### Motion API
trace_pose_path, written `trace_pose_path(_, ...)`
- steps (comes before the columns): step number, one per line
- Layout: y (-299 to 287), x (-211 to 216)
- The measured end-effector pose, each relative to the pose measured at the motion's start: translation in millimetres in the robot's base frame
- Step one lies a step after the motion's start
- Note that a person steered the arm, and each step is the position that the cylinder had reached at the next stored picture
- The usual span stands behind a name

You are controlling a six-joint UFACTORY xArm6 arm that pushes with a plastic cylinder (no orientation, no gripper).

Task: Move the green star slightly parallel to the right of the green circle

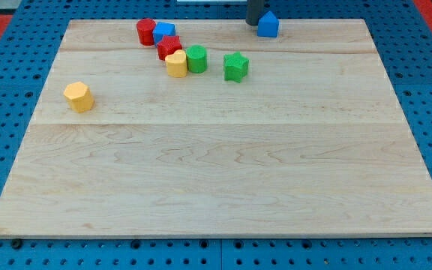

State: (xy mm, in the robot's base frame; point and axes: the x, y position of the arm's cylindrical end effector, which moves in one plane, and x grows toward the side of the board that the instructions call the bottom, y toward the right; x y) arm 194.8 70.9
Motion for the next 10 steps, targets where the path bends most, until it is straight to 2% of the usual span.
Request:
trace_pose_path(1,25,16)
trace_pose_path(3,37,22)
trace_pose_path(5,84,32)
trace_pose_path(6,66,35)
trace_pose_path(7,28,62)
trace_pose_path(8,25,107)
trace_pose_path(9,26,204)
trace_pose_path(10,-45,235)
